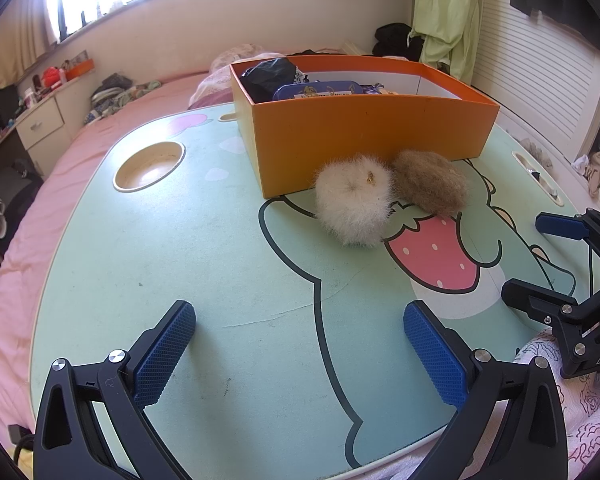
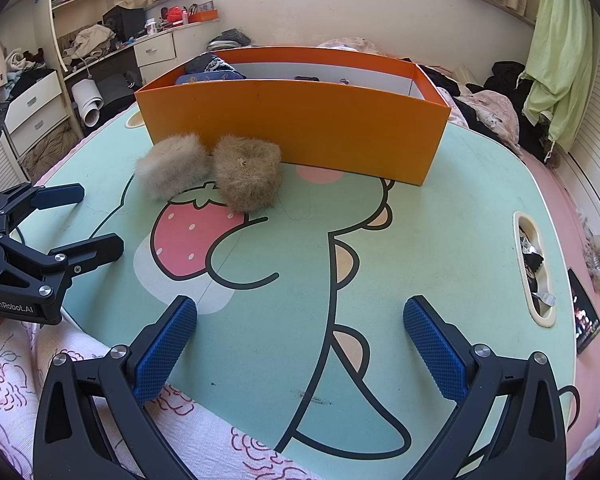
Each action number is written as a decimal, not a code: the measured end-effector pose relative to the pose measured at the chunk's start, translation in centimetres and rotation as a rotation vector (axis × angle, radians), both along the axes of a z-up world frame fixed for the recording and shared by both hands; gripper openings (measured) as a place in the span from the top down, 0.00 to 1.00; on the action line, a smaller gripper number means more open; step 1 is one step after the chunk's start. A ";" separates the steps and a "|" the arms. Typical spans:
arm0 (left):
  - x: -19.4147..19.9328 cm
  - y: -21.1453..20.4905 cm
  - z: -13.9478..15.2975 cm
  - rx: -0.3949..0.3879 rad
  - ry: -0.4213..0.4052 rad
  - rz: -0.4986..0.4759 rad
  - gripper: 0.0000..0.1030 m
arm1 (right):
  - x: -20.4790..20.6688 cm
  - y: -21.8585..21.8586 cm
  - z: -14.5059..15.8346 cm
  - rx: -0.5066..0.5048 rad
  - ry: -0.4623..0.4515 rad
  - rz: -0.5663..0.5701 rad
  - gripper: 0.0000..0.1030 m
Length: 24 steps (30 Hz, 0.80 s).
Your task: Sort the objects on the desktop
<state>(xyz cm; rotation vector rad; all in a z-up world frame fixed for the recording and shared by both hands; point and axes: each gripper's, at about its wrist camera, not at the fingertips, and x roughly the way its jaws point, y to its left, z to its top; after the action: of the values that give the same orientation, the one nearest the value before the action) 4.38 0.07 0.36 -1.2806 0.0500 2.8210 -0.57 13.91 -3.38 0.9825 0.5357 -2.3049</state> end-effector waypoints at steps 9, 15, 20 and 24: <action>0.0 0.0 0.0 0.000 0.000 0.000 0.00 | 0.0 0.1 0.0 0.001 -0.001 0.001 0.00; 0.0 0.0 0.1 0.001 0.001 0.000 0.00 | -0.5 -0.5 0.2 0.021 -0.022 -0.001 0.00; 0.0 0.1 0.1 0.001 0.002 0.000 0.00 | -1.1 -2.4 1.8 -0.020 -0.022 0.033 0.00; 0.0 0.1 0.0 0.001 0.001 0.000 0.00 | -2.4 -4.1 2.9 -0.034 0.012 0.014 0.00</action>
<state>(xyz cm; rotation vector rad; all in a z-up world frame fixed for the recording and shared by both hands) 4.39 0.13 0.40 -1.2782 0.0487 2.8215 -2.97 9.79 -0.45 0.9465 0.5044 -2.3017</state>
